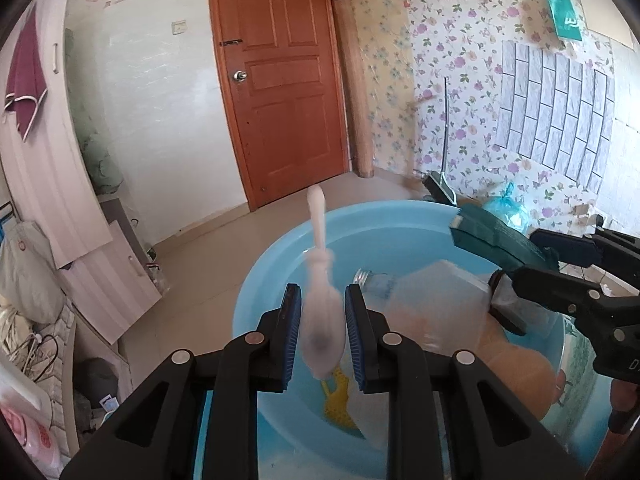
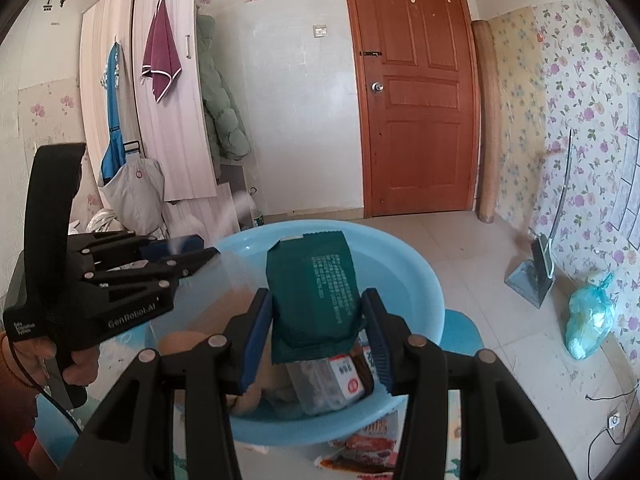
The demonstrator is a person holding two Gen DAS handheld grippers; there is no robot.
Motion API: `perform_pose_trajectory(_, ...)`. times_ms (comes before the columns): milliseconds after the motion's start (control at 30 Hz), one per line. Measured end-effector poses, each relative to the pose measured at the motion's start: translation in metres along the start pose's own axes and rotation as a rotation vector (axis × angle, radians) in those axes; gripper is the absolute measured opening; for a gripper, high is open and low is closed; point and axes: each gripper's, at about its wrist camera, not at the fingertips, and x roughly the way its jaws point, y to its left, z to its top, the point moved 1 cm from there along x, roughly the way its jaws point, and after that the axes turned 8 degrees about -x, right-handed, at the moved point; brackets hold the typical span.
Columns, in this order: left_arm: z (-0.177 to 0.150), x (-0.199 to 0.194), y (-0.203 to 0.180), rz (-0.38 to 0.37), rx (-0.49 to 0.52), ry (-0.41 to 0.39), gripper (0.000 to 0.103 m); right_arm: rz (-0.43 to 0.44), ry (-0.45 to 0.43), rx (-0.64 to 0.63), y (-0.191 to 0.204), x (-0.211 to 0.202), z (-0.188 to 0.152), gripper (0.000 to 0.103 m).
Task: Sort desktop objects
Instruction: 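Open both tools to drop the hook and pouch into the basin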
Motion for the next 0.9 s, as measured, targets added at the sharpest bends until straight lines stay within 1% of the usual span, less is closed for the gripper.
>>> perform_pose_trajectory(33,0.000,0.000,-0.002,0.006,0.009,-0.002,0.025,0.002,0.001,-0.001,0.001,0.001,0.001,0.045)
perform_pose_trajectory(167,0.002,-0.004,-0.007,-0.008,0.013,-0.005,0.029,0.007,0.004,0.003,0.002,0.003,0.003,0.046)
perform_pose_trajectory(233,0.002,-0.006,-0.008,-0.006,0.015,-0.010,0.036,0.009,0.009,0.005,0.001,0.003,0.003,0.047)
perform_pose_trajectory(300,0.002,-0.008,-0.009,-0.006,0.015,-0.014,0.040,0.013,0.013,0.010,0.001,0.002,0.003,0.047)
perform_pose_trajectory(467,0.003,-0.016,-0.011,-0.013,0.004,-0.019,0.043,0.001,0.018,0.006,0.004,-0.002,0.002,0.048)
perform_pose_trajectory(500,0.004,-0.017,-0.011,-0.013,0.002,-0.020,0.046,0.000,0.018,0.005,0.005,-0.004,0.003,0.049)
perform_pose_trajectory(533,0.003,-0.020,-0.011,-0.015,-0.004,-0.020,0.052,0.001,0.017,0.005,0.005,-0.005,0.003,0.050)
perform_pose_trajectory(567,0.003,-0.022,-0.011,-0.016,-0.011,-0.022,0.056,0.001,0.014,0.004,0.005,-0.007,0.003,0.052)
perform_pose_trajectory(600,0.002,-0.025,-0.010,-0.017,-0.015,-0.025,0.062,-0.001,0.011,0.002,0.007,-0.009,0.003,0.055)
perform_pose_trajectory(633,0.001,-0.028,-0.010,-0.015,-0.018,-0.030,0.066,-0.002,0.009,0.002,0.008,-0.011,0.003,0.056)
perform_pose_trajectory(667,0.000,-0.032,-0.011,-0.013,-0.019,-0.035,0.069,-0.003,0.006,0.001,0.008,-0.013,0.003,0.057)
perform_pose_trajectory(733,-0.001,-0.038,-0.012,-0.009,-0.026,-0.038,0.076,-0.003,0.007,0.000,0.010,-0.017,0.002,0.057)
perform_pose_trajectory(867,-0.005,-0.051,-0.010,-0.035,-0.077,-0.022,0.086,-0.003,0.015,0.009,0.011,-0.024,-0.003,0.057)
perform_pose_trajectory(900,-0.005,-0.053,-0.009,-0.033,-0.086,-0.017,0.091,-0.006,0.017,0.009,0.011,-0.026,-0.004,0.057)
